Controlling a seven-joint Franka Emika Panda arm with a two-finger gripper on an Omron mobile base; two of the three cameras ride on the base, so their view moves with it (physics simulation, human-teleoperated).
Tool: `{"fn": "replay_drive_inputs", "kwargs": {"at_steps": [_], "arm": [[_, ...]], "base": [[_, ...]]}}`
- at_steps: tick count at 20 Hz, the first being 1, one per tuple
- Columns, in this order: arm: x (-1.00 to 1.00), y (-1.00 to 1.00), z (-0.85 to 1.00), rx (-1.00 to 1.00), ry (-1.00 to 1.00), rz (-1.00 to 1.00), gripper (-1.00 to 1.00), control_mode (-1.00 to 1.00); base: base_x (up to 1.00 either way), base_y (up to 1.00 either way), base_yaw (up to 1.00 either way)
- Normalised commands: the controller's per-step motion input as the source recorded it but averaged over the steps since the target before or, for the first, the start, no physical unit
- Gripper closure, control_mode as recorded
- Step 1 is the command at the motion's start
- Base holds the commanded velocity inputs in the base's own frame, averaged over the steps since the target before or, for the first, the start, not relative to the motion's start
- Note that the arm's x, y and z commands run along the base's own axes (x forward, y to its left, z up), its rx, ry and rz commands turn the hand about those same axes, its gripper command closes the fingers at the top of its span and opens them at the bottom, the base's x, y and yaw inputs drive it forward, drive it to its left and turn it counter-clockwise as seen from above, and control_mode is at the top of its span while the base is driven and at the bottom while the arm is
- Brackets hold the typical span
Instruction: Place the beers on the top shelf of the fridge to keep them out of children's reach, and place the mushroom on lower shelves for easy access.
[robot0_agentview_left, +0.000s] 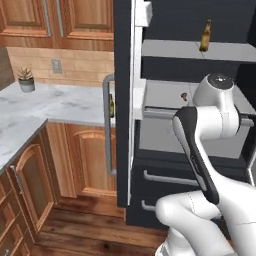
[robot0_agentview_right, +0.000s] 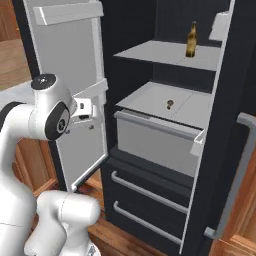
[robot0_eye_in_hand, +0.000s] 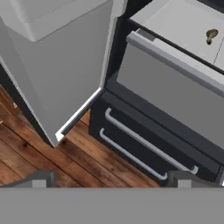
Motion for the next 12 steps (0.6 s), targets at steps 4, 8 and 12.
{"fn": "replay_drive_inputs", "kwargs": {"at_steps": [4,8,12], "arm": [[0.0,0.0,0.0,0.0,0.0,0.0,-1.0,1.0],[0.0,0.0,0.0,0.0,0.0,0.0,-1.0,1.0],[0.0,0.0,0.0,0.0,0.0,0.0,-1.0,1.0]], "base": [[0.0,0.71,0.23],[0.0,0.95,0.14],[0.0,0.98,0.13]]}}
